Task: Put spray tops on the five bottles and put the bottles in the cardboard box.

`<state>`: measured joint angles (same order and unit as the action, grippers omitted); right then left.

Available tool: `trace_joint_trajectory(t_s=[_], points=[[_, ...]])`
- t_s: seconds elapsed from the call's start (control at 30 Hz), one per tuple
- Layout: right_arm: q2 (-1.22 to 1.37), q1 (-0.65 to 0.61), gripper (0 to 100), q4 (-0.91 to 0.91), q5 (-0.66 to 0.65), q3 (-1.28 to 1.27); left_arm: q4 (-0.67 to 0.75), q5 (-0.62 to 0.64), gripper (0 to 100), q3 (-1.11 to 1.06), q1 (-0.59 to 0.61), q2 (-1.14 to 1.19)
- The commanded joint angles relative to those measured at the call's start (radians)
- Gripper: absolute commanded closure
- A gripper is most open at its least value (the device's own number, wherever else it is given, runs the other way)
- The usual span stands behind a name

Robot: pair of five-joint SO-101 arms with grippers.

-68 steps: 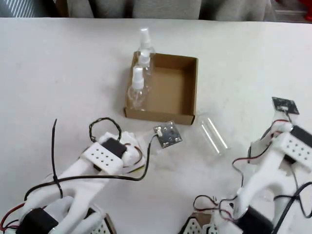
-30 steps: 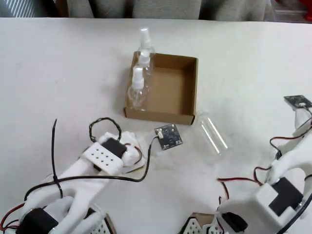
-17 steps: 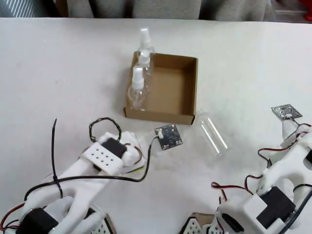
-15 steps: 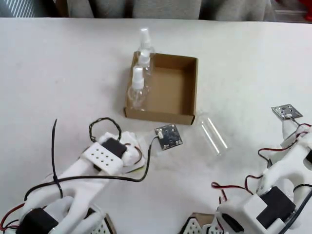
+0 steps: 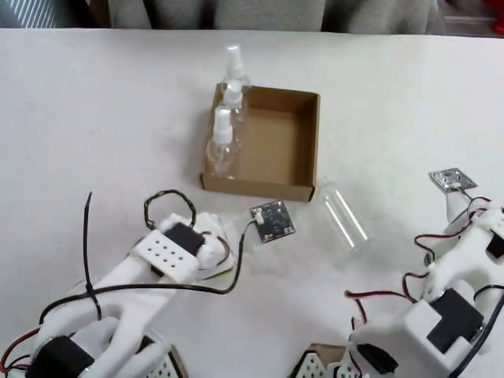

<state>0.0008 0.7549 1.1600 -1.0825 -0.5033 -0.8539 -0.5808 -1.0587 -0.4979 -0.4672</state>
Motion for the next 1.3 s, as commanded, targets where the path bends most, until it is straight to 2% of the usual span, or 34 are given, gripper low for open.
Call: trace_joint_trajectory(t_s=[0.0,0.5,0.73,0.8,1.13,1.27], points=[[0.028,-0.007,73.1,-0.042,0.011,0.012,0.011,-0.008,98,-0.002,0.012,0.002],[0.156,-0.013,74.1,-0.15,0.011,0.012,0.011,-0.008,98,-0.002,0.012,0.002],[0.168,-0.024,97.9,-0.137,0.011,0.046,0.011,-0.008,98,-0.002,0.012,0.002],[0.162,-0.021,97.4,-0.091,0.025,0.081,0.011,-0.009,98,-0.002,0.012,0.002],[0.162,0.001,98.3,0.323,0.27,0.509,0.011,-0.009,98,-0.002,0.012,0.002],[0.162,0.001,98.3,0.47,0.296,0.592,0.011,-0.009,98,-0.002,0.012,0.002]])
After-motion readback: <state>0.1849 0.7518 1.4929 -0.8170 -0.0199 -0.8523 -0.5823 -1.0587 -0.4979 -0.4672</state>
